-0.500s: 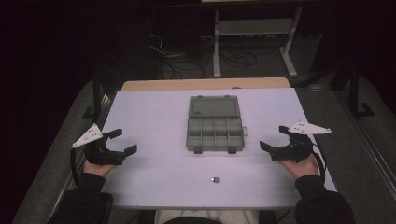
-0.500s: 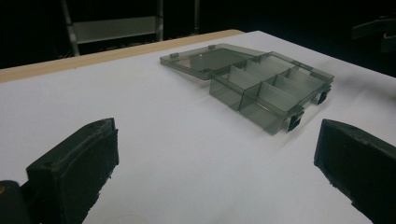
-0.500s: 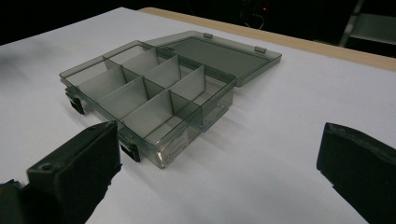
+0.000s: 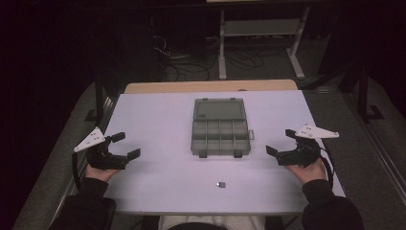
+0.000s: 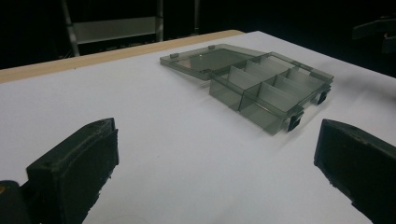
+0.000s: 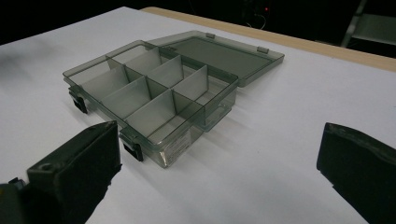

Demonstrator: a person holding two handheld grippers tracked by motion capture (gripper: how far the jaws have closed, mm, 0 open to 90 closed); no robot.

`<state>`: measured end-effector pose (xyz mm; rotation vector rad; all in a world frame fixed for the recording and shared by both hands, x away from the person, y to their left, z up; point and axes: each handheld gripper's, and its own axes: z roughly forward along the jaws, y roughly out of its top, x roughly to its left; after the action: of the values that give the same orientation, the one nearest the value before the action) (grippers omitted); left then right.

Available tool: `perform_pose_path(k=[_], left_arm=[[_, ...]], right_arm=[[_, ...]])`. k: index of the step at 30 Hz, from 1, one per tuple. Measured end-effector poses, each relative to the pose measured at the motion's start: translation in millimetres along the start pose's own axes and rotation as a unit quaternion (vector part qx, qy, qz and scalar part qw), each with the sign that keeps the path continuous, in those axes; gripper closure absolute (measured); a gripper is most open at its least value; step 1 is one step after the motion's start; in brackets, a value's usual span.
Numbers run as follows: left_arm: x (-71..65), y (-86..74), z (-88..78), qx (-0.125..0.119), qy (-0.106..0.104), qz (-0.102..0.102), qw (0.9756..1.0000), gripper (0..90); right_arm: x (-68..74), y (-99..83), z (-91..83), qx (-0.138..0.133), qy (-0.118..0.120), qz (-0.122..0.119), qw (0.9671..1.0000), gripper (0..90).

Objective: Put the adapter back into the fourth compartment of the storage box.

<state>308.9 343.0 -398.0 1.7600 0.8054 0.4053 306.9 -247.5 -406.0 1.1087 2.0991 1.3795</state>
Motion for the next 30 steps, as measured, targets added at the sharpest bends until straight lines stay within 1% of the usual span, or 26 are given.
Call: perform_pose_path(k=[1, 7, 12, 20, 30], left_arm=[[0.0, 0.0, 0.0, 0.0, 0.0, 0.0, 1.0, 0.0], [-0.3, 0.0, -0.4, 0.0, 0.0, 0.0, 1.0, 0.0], [-0.4, 0.0, -0.2, 0.0, 0.001, 0.0, 1.0, 0.0], [-0.4, -0.1, -0.4, 0.0, 0.002, 0.0, 1.0, 0.0], [-0.7, -0.2, -0.2, 0.001, 0.002, 0.0, 1.0, 0.0]], right_arm=[[0.5, 0.1, 0.8, 0.004, 0.001, -0.002, 1.0, 0.0], [2.5, 2.5, 1.5, 0.006, 0.004, -0.01, 0.9999, 0.0], [7.2, 5.4, 3.2, 0.013, 0.011, -0.019, 0.9997, 0.0], [13.8, 12.7, 2.4, 0.014, 0.021, -0.029, 0.9993, 0.0], [27.2, 22.8, 8.6, 0.032, 0.042, -0.055, 0.9971, 0.0]])
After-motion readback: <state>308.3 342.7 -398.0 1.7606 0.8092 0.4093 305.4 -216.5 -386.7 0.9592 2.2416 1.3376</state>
